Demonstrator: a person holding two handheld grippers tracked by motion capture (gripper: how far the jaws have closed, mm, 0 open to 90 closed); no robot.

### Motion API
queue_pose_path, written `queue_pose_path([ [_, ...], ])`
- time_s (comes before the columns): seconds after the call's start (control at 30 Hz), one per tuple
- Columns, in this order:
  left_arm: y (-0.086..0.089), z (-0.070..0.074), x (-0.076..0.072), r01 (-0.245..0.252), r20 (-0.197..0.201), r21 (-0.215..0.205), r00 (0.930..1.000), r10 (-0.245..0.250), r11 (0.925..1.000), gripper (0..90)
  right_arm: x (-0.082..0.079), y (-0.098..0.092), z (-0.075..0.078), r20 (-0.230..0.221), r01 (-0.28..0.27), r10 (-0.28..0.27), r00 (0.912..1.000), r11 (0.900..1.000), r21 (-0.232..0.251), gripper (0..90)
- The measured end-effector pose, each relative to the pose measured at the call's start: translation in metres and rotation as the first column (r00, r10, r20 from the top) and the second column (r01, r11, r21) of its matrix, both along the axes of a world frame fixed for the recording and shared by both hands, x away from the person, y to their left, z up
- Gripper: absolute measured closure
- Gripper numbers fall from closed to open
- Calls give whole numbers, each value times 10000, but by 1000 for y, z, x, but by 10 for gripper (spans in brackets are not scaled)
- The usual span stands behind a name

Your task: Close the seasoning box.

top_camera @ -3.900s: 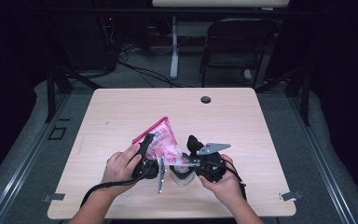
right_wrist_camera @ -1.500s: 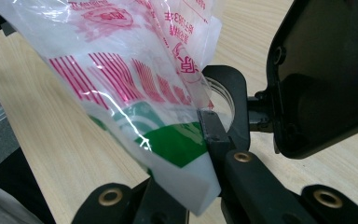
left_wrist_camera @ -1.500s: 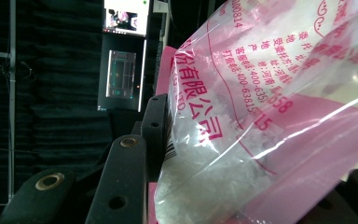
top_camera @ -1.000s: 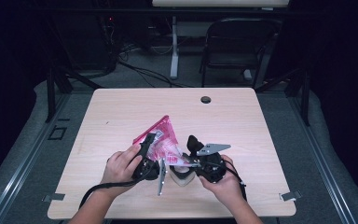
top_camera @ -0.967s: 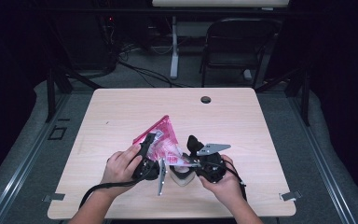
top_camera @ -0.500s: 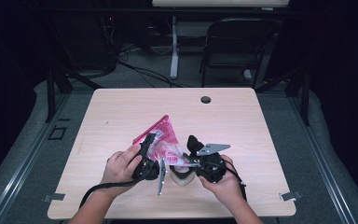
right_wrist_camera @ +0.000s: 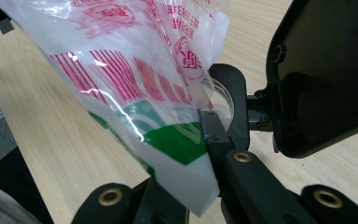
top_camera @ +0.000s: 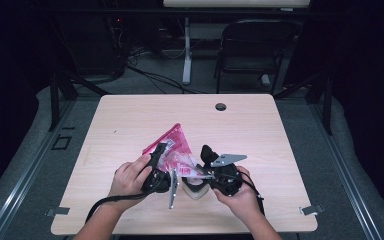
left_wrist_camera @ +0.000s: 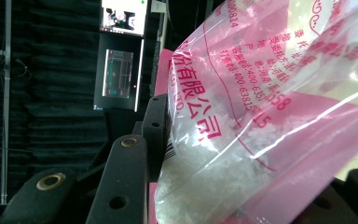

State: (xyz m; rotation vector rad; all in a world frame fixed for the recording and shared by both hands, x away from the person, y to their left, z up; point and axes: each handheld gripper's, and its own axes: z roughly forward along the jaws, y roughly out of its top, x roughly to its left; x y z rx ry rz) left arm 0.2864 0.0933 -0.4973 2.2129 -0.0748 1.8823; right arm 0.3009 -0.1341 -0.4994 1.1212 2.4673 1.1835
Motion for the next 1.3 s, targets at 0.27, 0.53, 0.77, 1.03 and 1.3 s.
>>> queue_pose_path([
  [0.27,0,0,0,-3,-40,-7,10000,3,10000,666,0,0,0,-2,5,-5,10000,10000,11,900],
  [0.53,1,-2,1,13,-135,-124,9999,-15,9999,667,0,0,0,23,-36,36,10000,10000,-26,900],
  [0.77,3,-2,2,-60,-352,-208,9994,53,9998,668,-1,0,1,36,-41,41,10000,9999,-101,900],
  [1.03,5,-2,4,-77,-555,-379,9984,56,9993,669,-1,0,3,120,-53,54,9999,10000,-64,900],
  [1.3,8,-3,6,-97,-844,-618,9964,45,9980,670,-2,1,5,197,-92,94,9998,9999,-93,900],
])
